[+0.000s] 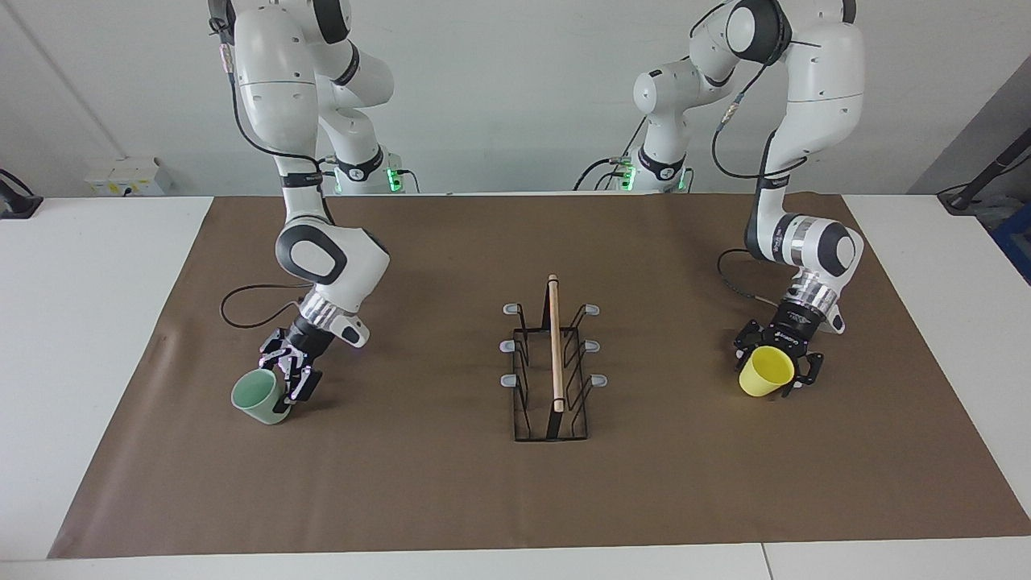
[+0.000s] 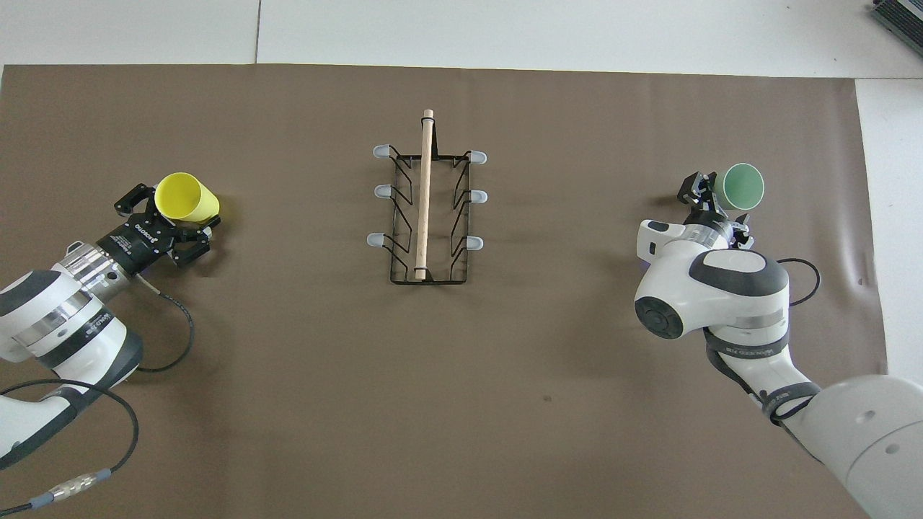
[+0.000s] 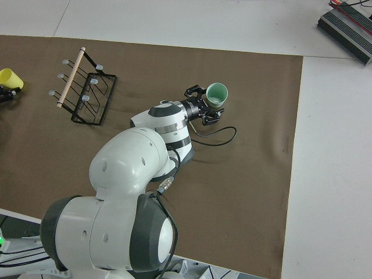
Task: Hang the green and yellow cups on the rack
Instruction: 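Grasp the yellow cup with the left gripper while the right gripper grasps the green cup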
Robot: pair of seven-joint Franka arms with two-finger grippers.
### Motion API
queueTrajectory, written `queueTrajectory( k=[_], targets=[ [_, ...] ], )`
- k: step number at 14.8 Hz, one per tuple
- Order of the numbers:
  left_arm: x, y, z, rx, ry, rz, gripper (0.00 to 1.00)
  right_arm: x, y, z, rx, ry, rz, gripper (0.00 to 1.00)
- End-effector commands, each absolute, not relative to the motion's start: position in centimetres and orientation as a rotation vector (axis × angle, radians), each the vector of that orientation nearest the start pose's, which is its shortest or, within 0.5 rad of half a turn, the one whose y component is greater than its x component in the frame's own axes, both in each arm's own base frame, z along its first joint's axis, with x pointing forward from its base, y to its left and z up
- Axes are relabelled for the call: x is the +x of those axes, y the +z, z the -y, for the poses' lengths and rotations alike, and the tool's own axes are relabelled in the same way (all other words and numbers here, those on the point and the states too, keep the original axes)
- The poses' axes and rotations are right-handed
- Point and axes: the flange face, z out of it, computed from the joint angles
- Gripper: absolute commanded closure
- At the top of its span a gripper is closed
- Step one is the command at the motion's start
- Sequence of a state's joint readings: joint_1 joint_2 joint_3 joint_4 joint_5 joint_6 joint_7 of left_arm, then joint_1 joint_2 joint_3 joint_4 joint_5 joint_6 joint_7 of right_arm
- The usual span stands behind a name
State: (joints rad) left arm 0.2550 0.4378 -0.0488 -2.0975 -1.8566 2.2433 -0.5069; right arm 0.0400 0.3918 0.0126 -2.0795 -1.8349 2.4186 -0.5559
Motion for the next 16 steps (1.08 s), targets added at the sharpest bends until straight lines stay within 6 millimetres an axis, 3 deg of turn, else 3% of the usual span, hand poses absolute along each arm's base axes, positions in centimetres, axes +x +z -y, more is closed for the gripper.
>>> queueTrajectory(
  k=[1, 5, 8, 9, 11, 13, 14, 15, 16],
  targets=[
    [57.9, 20.6, -9.2, 0.816, -0.383, -1.786, 0.00, 58.9, 23.4, -2.0, 0.959, -0.308, -1.856, 0.00],
    [58.1, 20.5, -8.8, 0.816, -0.369, -1.782, 0.00, 59.2, 23.5, -1.1, 0.901, -0.294, -1.875, 0.00],
    [58.2, 20.4, -8.5, 0.809, -0.361, -1.782, 0.00, 59.7, 23.7, -1.2, 0.886, -0.276, -1.891, 0.09],
    [58.2, 20.4, -8.3, 0.808, -0.352, -1.778, 0.00, 59.8, 23.8, -0.7, 0.874, -0.281, -1.887, 0.14],
    [58.2, 20.5, -7.9, 0.814, -0.351, -1.774, 0.03, 59.7, 23.7, -0.6, 0.856, -0.274, -1.898, 0.41],
    [58.2, 20.5, -7.9, 0.821, -0.346, -1.771, 0.19, 59.7, 23.7, -0.6, 0.856, -0.275, -1.900, 0.74],
    [58.2, 20.4, -8.0, 0.827, -0.340, -1.768, 0.22, 59.8, 23.7, -0.7, 0.854, -0.273, -1.899, 0.89],
    [58.2, 20.4, -8.0, 0.833, -0.335, -1.767, 0.32, 59.8, 23.7, -0.7, 0.854, -0.273, -1.899, 1.00],
    [58.1, 20.3, -8.0, 0.834, -0.335, -1.767, 0.64, 59.8, 23.7, -0.8, 0.853, -0.273, -1.899, 1.00]
  ],
)
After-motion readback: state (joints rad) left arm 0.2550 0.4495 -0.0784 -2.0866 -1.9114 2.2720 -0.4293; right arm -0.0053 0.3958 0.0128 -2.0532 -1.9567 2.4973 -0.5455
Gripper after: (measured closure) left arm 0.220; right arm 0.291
